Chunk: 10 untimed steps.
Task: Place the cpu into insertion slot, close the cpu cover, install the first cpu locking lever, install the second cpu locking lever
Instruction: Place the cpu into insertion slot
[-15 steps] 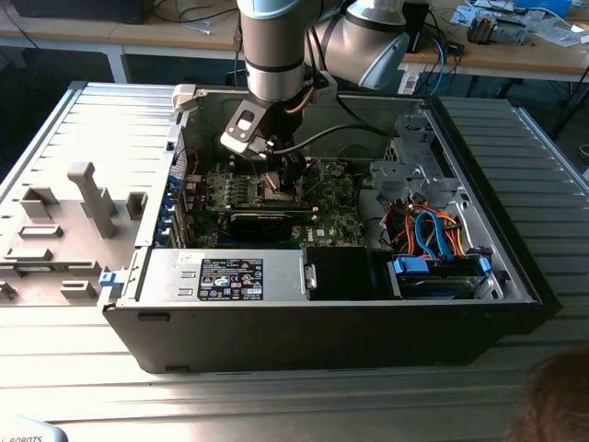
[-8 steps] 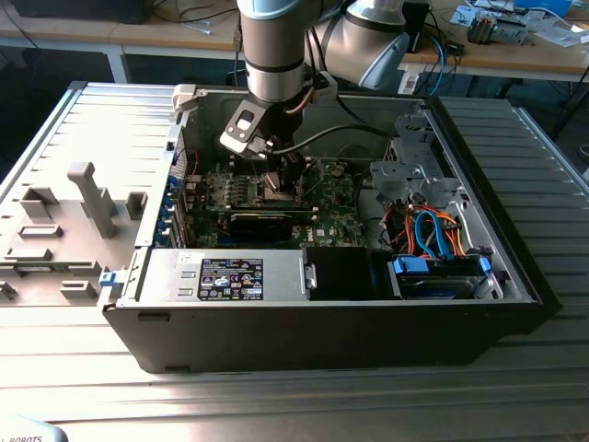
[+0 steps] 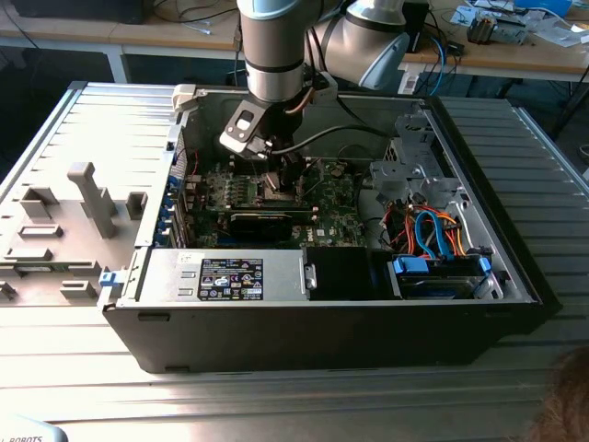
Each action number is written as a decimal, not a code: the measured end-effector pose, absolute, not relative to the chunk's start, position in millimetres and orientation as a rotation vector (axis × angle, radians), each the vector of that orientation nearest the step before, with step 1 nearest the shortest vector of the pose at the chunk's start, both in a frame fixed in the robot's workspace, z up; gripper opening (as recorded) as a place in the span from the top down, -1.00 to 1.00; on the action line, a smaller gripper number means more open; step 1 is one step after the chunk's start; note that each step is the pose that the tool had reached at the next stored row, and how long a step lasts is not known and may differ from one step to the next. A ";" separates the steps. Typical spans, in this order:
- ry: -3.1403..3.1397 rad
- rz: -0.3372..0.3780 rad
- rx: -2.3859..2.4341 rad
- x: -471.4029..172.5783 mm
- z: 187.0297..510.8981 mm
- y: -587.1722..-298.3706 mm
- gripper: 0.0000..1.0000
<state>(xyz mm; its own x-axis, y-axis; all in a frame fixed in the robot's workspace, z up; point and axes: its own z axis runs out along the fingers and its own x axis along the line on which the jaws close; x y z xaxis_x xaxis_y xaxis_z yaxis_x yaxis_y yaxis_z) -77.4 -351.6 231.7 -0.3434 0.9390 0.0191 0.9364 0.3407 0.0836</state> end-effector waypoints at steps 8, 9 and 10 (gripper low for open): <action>2.537 0.123 1.793 -77.4 231.5 -351.6 -0.08; 2.536 0.123 1.794 -77.4 231.5 -351.6 -0.08; 2.535 0.123 1.795 -77.4 231.5 -351.6 -0.08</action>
